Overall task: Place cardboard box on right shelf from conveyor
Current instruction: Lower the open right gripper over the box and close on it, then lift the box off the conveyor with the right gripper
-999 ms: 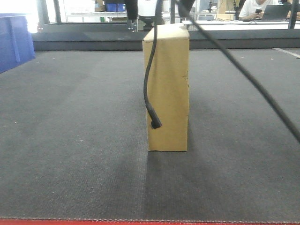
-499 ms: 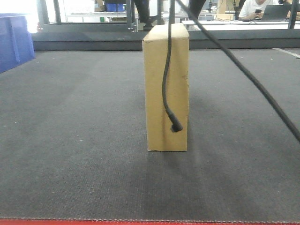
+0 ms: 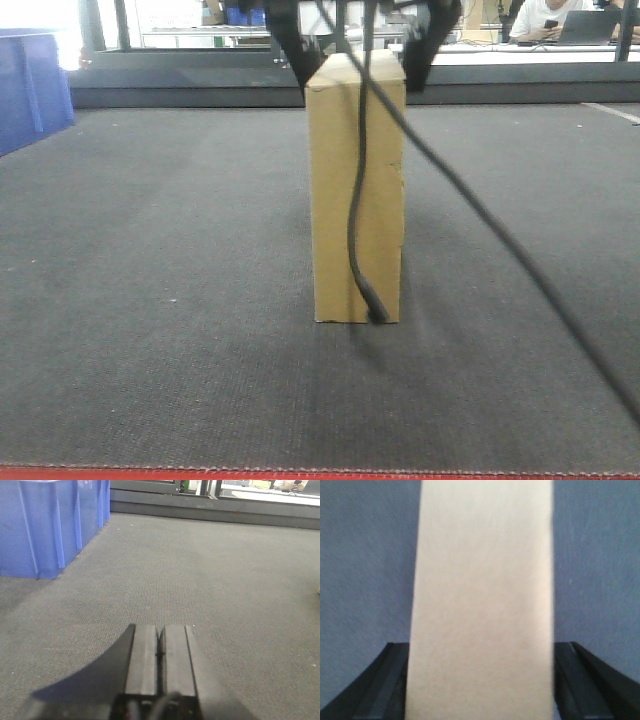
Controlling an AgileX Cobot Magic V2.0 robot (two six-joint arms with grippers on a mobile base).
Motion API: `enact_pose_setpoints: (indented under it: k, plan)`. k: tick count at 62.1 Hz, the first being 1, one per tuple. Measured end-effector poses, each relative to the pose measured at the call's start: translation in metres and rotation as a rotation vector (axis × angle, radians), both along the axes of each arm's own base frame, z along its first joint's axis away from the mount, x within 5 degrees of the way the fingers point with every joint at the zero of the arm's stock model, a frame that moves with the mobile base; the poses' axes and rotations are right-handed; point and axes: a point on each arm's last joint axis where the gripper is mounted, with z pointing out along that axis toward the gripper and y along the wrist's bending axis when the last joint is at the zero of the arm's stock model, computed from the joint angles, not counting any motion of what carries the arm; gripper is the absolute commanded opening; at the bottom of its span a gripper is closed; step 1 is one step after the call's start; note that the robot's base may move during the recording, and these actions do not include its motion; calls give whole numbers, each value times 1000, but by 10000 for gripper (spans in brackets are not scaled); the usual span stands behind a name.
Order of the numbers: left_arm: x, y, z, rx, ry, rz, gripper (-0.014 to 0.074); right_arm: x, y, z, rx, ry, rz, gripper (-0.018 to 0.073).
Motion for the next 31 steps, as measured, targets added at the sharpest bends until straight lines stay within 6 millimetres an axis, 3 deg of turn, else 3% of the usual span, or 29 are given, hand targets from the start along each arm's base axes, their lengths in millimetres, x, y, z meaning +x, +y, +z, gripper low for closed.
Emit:
enact_pose_setpoints:
  k: [9, 22, 31]
  plan:
    - [0, 0, 0, 0, 0, 0, -119, -1, 2, -16, 15, 38, 10, 557]
    - [0, 0, 0, 0, 0, 0, -119, 1, 3, -21, 23, 50, 7, 253]
    - [0, 0, 0, 0, 0, 0, -119, 5, -8, -13, 28, 36, 9, 225]
